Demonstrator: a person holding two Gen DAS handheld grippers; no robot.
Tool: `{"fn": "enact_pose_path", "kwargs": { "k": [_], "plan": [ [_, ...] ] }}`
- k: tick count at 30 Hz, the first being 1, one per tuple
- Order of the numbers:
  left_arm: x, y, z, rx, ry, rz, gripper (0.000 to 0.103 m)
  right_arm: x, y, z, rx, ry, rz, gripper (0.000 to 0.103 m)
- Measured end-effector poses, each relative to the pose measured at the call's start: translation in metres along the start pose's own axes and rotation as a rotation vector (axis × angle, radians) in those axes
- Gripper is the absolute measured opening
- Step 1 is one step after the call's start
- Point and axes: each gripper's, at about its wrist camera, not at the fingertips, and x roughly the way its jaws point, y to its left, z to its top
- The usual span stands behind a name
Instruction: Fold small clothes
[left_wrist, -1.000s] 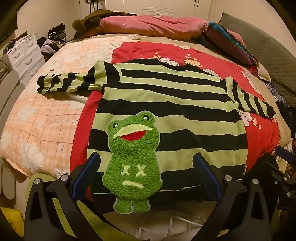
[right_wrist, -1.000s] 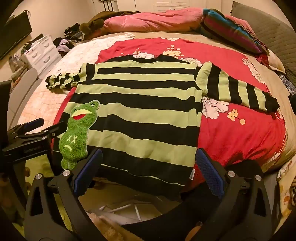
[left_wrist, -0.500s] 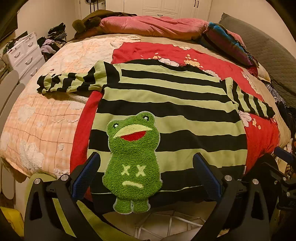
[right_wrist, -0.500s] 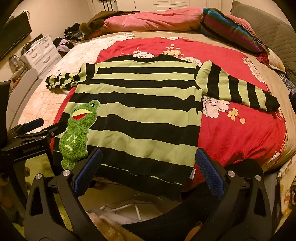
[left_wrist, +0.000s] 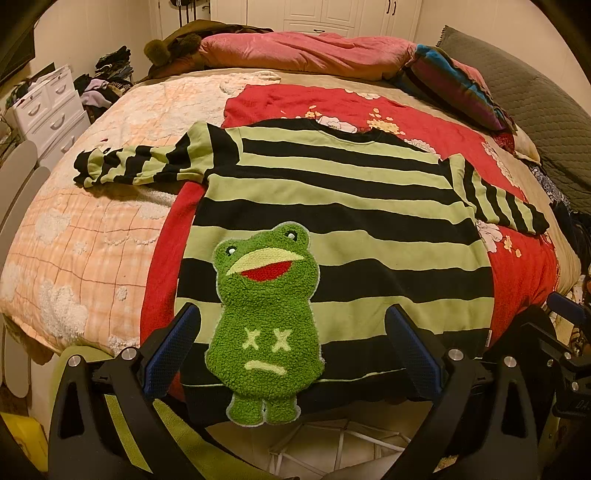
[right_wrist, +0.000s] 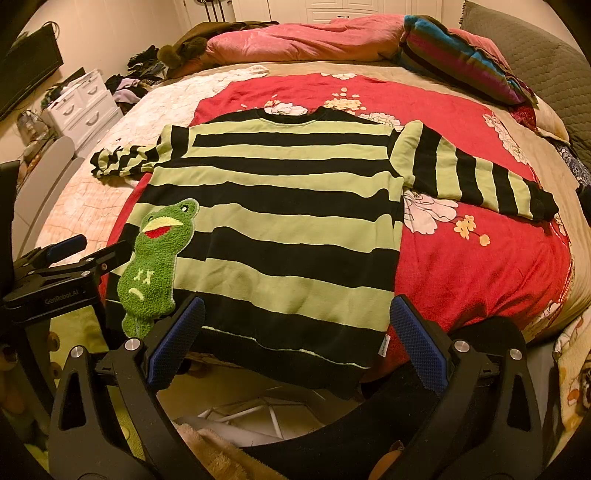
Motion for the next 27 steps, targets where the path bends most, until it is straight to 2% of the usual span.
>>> {"fn": "enact_pose_path", "kwargs": {
  "k": [27],
  "plan": [
    [-0.0001, 0.0, -0.0001, 0.001, 0.0, 0.001, 0.099, 0.0016, -0.0025, 0.0006, 0.004, 0.0, 0.001, 0.095]
  ]
}}
